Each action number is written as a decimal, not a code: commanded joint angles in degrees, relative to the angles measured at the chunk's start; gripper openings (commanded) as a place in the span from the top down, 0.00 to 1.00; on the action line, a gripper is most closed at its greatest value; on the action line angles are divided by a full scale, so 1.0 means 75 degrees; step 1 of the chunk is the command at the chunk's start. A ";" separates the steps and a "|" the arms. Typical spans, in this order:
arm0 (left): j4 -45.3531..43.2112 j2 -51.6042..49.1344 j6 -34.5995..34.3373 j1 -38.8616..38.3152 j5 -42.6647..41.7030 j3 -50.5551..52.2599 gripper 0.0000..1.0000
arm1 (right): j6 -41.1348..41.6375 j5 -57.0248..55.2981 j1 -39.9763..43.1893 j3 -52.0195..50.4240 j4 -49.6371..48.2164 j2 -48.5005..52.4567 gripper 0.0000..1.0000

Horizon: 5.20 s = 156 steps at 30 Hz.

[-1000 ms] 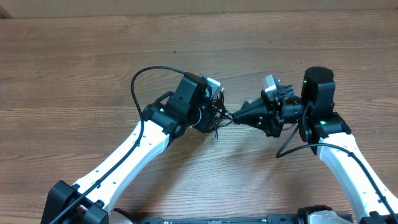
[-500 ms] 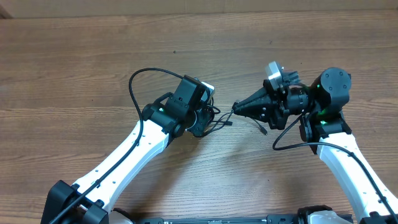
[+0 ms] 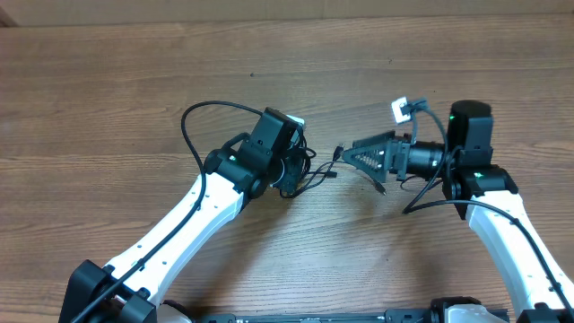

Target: Untangle cables

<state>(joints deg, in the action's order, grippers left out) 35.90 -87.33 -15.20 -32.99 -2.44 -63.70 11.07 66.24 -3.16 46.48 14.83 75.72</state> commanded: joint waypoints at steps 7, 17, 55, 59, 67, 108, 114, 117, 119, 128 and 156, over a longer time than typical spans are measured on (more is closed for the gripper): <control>-0.0746 0.0029 -0.1652 0.0058 -0.1387 -0.0108 0.96 | -0.0918 -0.2859 -0.0816 0.0061 0.0262 -0.0003 0.00; -0.0825 0.0029 -0.4042 0.0026 -0.1728 -0.0108 0.96 | -0.0886 -0.3115 -0.0985 0.0061 -0.0181 0.0283 0.00; -0.1227 0.0029 -0.5027 -0.0804 -0.2821 -0.0108 0.96 | 0.0128 -0.7551 -0.1119 0.0061 -0.0918 0.1329 0.00; -0.1072 0.0029 -0.4945 -0.0799 -0.2821 -0.0108 0.96 | 0.0128 -0.8102 -0.0723 0.0061 -0.0650 0.1329 0.00; -0.0204 0.0029 -0.3856 -0.0790 -0.2381 -0.0108 0.96 | 0.0146 -0.8195 0.0495 0.0061 -0.0443 0.1329 0.00; 0.4185 0.0032 -0.2760 -0.0589 0.4191 -0.0108 0.96 | 0.0991 -0.7676 0.3241 0.0061 0.0449 0.1329 0.00; 0.3917 0.0032 -0.2754 -0.0592 0.4179 -0.0108 0.96 | 0.0973 -0.6916 0.3302 0.0061 0.0679 0.1329 0.00; 0.3826 0.0032 -0.2745 -0.0592 0.4062 -0.0108 0.96 | 0.0860 -0.6100 0.3302 0.0061 0.0705 0.1329 0.00; 0.3745 0.0032 -0.2742 -0.0592 0.3972 -0.0131 0.96 | 0.0851 -0.5453 0.3302 0.0061 0.0691 0.1329 0.00; 0.3130 0.0032 -0.1734 -0.0592 0.3978 -0.1247 0.96 | 0.0813 -0.0009 0.3284 0.0061 -0.0268 0.1326 0.00; 0.0810 0.0032 -0.0376 -0.0592 0.2025 -0.2678 0.96 | 0.5759 -0.0982 0.0595 0.0070 -0.3480 0.0877 0.00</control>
<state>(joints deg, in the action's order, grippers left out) 42.70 -87.31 -19.03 -37.41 15.31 -81.82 46.59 65.21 5.50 46.35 -8.97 83.37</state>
